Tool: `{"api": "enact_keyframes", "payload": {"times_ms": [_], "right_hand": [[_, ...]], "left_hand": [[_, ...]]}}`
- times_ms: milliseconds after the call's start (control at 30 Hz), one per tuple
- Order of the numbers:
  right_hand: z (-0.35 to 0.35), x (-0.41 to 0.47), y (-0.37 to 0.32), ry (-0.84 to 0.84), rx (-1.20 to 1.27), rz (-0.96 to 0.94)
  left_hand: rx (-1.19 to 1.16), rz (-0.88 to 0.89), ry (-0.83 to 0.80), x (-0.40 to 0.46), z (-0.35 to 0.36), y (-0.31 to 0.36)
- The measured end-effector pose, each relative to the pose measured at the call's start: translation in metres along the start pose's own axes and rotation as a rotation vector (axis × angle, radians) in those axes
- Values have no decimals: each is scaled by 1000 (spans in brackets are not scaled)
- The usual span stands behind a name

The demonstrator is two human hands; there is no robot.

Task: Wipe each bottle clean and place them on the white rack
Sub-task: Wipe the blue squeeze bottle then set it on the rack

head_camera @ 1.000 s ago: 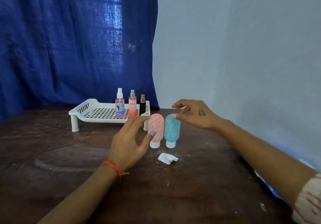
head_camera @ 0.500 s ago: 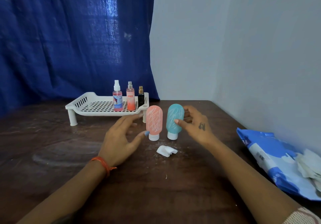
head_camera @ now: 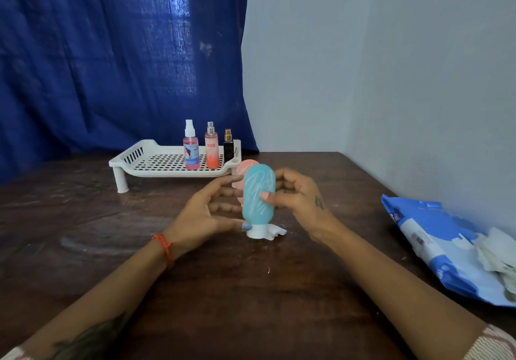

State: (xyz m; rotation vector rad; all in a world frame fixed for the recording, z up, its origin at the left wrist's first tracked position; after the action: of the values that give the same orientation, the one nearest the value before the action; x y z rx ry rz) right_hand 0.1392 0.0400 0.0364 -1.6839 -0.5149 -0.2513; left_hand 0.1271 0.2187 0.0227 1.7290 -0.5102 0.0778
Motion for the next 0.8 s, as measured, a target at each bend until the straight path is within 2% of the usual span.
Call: {"api": "enact_keyframes", "payload": {"times_ms": [233,433,533,600,700,800], "right_hand": [[12,-4,6,-82,-51,37],[10,-2,4,-43,-128,65],[-3,1,-4,-22,-324,48],[-9,1,-3,-178,-529,88],[-8,-4,7,-457,-690,209],[-6,-3,12,-460,-757,151]], "left_hand": [[5,-4,-100,-1,7,-3],[-22,-20,-103,-1,7,-4],[-17,-23,-107,-1,4,-6],[-11,-26,-105,0,3,-6],[6,-44,-108,0,2,-7],[14,-58,-109,0,1,-8]]}}
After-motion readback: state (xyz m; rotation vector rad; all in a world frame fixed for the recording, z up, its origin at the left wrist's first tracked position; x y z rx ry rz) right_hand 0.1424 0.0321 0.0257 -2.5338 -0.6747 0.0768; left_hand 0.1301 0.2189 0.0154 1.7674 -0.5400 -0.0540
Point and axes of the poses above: each hand's wrist, its own x-axis towards the middle knuckle, its own z-axis out of the palm, y = z × x, the point moved 3 cm from there along x, towards the middle knuckle
